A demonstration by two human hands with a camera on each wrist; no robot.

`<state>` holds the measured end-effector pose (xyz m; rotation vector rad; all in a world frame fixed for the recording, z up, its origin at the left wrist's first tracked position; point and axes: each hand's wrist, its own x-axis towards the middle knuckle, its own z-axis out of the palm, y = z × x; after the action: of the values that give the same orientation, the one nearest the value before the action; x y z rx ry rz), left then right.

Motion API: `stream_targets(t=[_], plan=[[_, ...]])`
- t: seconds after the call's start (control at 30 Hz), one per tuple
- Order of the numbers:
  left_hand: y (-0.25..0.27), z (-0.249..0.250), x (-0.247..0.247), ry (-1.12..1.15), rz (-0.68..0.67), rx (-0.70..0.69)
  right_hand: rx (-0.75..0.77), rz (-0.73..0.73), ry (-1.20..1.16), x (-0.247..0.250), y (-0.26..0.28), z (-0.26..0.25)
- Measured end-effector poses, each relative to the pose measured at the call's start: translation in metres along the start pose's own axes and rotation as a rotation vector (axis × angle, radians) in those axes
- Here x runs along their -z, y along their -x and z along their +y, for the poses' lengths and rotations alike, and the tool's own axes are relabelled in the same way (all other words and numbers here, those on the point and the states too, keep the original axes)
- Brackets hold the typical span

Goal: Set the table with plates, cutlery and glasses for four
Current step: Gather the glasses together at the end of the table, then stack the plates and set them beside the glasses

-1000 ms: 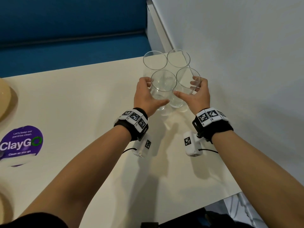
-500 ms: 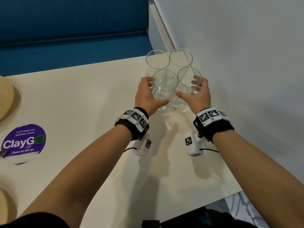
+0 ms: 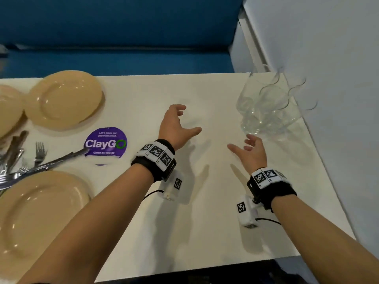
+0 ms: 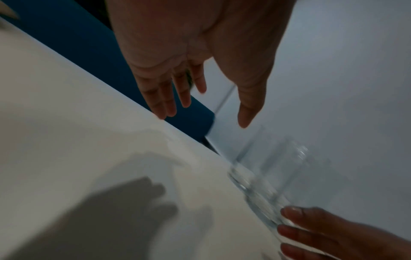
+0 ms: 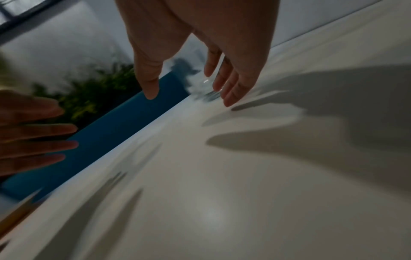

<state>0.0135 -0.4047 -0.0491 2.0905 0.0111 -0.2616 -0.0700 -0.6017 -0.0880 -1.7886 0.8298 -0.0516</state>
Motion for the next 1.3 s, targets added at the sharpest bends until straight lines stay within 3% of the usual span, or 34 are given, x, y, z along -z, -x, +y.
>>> stream_targets(t=[0.13,0.27,0.4,0.47,0.57,0.73,0.83,1.0,1.13,1.2,1.3], plan=[[0.022,-0.062,0.112,-0.237,0.0,0.082,0.118,-0.262,0.086,-0.101,0.059,-0.032],[0.048,-0.128,0.23,-0.425,-0.072,0.203,0.053,-0.575,0.138,-0.219,0.138,-0.062],[0.074,-0.175,0.299,-0.529,-0.119,0.258,0.107,-0.736,0.502,-0.296,0.198,-0.066],[0.082,-0.187,0.313,-0.521,-0.132,0.231,0.178,-0.736,0.677,-0.307,0.211,-0.065],[0.085,-0.196,0.326,-0.463,-0.09,0.203,0.198,-0.736,0.735,-0.306,0.21,-0.074],[0.07,-0.195,0.35,-0.216,0.078,0.28,0.139,-0.492,0.426,-0.29,0.164,-0.115],[0.058,-0.196,0.356,0.002,0.141,0.353,0.11,-0.435,0.247,-0.303,0.142,-0.141],[0.034,-0.207,0.367,0.242,0.359,0.408,0.055,-0.36,0.305,-0.35,0.108,-0.168],[0.024,-0.224,0.376,0.29,0.422,0.439,-0.125,-0.418,0.374,-0.381,0.092,-0.179],[0.022,-0.233,0.379,0.332,0.436,0.444,-0.109,-0.437,0.474,-0.393,0.084,-0.176],[0.02,-0.24,0.379,0.355,0.446,0.445,-0.096,-0.435,0.419,-0.394,0.073,-0.177]])
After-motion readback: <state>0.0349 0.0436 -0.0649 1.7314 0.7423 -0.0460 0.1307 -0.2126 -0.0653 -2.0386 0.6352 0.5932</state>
